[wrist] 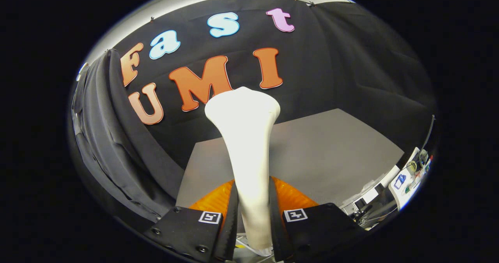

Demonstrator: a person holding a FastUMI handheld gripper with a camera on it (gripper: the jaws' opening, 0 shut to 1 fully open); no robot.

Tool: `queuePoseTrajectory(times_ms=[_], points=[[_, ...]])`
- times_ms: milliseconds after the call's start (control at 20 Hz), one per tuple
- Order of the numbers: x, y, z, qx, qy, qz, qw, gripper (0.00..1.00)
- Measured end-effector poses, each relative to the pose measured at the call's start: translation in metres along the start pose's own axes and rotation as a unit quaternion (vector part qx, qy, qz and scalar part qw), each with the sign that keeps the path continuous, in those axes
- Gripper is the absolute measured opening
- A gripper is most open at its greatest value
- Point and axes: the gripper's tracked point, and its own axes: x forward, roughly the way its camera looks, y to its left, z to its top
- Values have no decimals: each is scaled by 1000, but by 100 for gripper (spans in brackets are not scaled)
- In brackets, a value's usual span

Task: Iron the clothes twice with a garment steamer, once on the left side and once on the right side.

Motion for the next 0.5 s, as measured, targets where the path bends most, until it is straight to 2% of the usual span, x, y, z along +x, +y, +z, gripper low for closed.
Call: queuePoseTrajectory(times_ms=[200,500], points=[[-38,19,2,7,-27,-24,999,45],[-101,82,-1,15,-70,-23,997,45]])
